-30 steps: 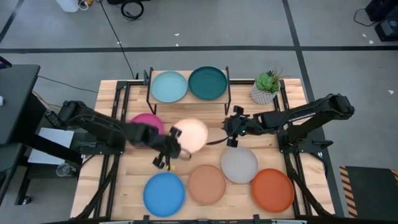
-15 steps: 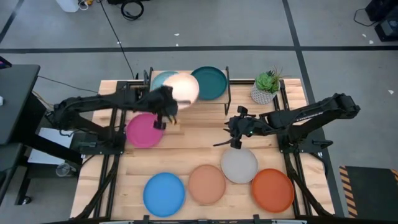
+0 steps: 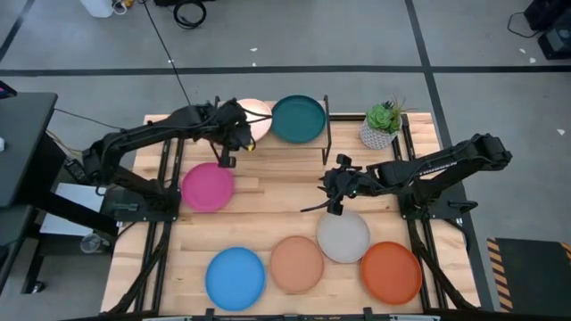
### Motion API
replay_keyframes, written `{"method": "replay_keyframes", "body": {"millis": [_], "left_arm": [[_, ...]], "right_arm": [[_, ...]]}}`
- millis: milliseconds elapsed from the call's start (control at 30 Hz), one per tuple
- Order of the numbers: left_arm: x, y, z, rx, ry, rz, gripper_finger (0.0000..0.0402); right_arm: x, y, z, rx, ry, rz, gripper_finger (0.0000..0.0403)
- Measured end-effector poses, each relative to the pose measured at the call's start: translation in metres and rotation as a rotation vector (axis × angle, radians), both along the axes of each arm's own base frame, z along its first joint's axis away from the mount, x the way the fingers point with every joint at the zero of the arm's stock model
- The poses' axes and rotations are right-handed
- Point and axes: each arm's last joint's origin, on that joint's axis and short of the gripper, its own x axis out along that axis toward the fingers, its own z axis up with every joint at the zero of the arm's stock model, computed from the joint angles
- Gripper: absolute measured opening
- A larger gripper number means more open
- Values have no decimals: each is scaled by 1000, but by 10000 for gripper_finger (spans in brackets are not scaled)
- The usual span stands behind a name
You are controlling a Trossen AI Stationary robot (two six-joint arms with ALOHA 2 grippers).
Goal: Place and stack plates onto a shelf
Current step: Stack the light orange plate on top of the light blue plate on the shelf, then stack the pink plate on top of the dark green plate on the shelf
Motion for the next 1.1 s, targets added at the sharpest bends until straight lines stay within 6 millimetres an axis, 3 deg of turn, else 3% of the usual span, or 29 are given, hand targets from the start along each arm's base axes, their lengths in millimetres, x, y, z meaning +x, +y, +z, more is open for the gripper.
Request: {"method": "replay_keyframes", "body": {"millis": [467,833,1000,1100], "left_arm": [[-3,-2,-2,-31,32,27,24],[-3,1,5,56,39,66,136],[1,-21,33,-71,-127,-50,149],[4,-34,33,-21,-93,-59,150]], "right_arm": [[1,1,1,18,-18,19,122],[1,1,1,14,-17,25,122],[1,1,1,4,-10,36,122],[1,2,1,-7,-6,47,122]]}}
